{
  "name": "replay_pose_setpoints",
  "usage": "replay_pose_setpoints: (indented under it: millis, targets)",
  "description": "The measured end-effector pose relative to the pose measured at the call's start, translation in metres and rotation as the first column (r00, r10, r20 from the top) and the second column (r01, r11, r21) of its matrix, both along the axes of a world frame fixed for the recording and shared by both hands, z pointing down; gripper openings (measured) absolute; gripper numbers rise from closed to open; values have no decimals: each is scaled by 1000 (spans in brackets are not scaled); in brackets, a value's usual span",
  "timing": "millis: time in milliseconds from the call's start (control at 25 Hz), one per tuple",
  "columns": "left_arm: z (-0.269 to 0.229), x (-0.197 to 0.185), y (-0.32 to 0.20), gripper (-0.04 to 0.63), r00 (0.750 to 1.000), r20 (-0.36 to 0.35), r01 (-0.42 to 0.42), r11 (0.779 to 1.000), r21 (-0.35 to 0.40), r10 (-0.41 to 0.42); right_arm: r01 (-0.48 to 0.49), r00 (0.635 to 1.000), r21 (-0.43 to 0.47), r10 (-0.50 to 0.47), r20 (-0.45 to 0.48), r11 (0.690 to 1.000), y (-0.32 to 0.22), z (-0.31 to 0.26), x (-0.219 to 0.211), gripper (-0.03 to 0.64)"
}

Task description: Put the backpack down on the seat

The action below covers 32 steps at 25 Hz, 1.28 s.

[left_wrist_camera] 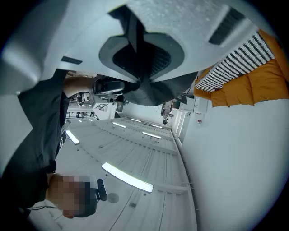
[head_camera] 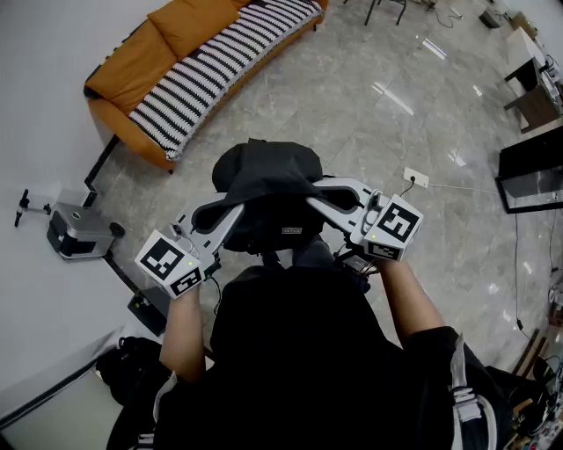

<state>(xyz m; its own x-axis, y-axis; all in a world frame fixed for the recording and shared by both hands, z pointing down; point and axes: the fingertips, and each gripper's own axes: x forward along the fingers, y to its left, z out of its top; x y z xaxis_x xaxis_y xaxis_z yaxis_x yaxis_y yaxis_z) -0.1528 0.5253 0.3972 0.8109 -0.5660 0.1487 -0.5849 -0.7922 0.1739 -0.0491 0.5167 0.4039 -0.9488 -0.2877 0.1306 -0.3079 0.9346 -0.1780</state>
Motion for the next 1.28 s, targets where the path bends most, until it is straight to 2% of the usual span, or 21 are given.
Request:
replay_pose_setpoints:
  millis: [160, 400, 680, 800, 1280]
  targets:
    - [-1, 1, 8, 34, 1000, -21, -5, 1000, -11, 5, -2, 999, -21, 3, 37, 1000, 6, -7, 0, 49]
    - [-6, 1, 9, 34, 1000, -11, -22, 1000, -1, 22, -20, 999, -8, 20, 37, 1000, 8, -11, 0, 49]
    - [-5, -1, 10, 34, 999, -6, -40, 999, -3, 40, -35, 998, -35, 37, 50, 999, 10, -10, -2, 49]
    - [-4, 0, 8, 34, 999, -12, -47, 999, -5, 47, -46, 998, -55, 48, 45, 997, 8, -10, -1, 49]
    - [11, 1, 4, 34, 997, -33, -64, 997, -42, 62, -75, 997, -35, 75, -8, 997, 0, 3, 2, 49]
